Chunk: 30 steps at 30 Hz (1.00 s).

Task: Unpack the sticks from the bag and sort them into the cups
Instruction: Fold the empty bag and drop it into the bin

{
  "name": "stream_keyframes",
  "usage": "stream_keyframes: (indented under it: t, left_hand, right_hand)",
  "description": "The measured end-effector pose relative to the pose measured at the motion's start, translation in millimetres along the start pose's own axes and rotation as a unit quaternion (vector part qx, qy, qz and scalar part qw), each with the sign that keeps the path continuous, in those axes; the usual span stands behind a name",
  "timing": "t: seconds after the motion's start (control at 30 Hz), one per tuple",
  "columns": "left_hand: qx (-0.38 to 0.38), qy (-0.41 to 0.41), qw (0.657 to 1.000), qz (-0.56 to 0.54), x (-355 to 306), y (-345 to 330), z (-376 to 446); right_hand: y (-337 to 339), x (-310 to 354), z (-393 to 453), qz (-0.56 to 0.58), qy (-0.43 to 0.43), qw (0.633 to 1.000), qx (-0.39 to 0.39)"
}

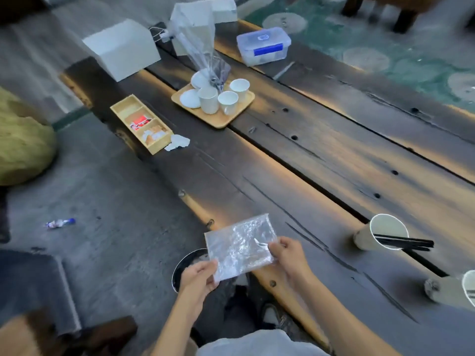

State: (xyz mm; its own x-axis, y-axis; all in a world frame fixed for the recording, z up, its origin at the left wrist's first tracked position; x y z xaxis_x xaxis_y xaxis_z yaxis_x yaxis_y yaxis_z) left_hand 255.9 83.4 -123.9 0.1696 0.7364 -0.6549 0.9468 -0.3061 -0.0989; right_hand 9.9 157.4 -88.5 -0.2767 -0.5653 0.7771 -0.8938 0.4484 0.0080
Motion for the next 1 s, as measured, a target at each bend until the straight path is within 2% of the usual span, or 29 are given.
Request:
stream_keyframes:
  t: [0.1,0.27,0.47,0.63,0.77,1.0]
  left_hand:
    - [-0.032,-0.005,0.998,-0.047,27.0,36.5,-25.2]
    - [-0.128,0.015,0.982,-0.135,71.3,100.4,-39.5]
    - [-0.151,0.06,0.97,-0.182,112.6,151.3,-26.6]
    - [-0.156,0.054,0.966,-0.201,133.4,188.4,24.8]
    - [-0.209,0.073,0.952,-0.212,180.5,223.1,87.2]
    - [-0.232,0.103,0.934,-0.252,262.0,252.1,199.4]
  right_hand:
    - [-40.7,-8.1,-4.5,-0.013,-0.02,0.999,0.037]
    - [-105.4,-43.1,4.6,-0.059,-0.076,0.989,0.111]
    - [-164.0,-81.8,29.1,-0.119,-0.121,0.979,0.11]
    - [-212.1,-121.5,80.4,-0.149,-0.136,0.974,0.103]
    - [-243.8,-180.8,138.5,-0.135,-0.173,0.969,0.109]
    - [-268.2,-278.5,231.6,-0.116,-0.242,0.96,0.075]
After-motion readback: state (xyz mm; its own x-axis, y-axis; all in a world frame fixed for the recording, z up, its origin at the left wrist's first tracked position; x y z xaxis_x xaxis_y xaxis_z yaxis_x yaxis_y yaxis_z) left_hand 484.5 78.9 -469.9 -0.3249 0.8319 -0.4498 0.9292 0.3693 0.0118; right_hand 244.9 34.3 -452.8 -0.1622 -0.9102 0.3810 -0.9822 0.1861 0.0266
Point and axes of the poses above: each hand's wrist, its own z-axis towards the middle knuckle, its own y-axis out of the back of the hand, x = y × z, the point moved 8 cm from there along z, towards the middle knuckle, and after that the axes turned 8 degrees about x, right-handed, at the moved point
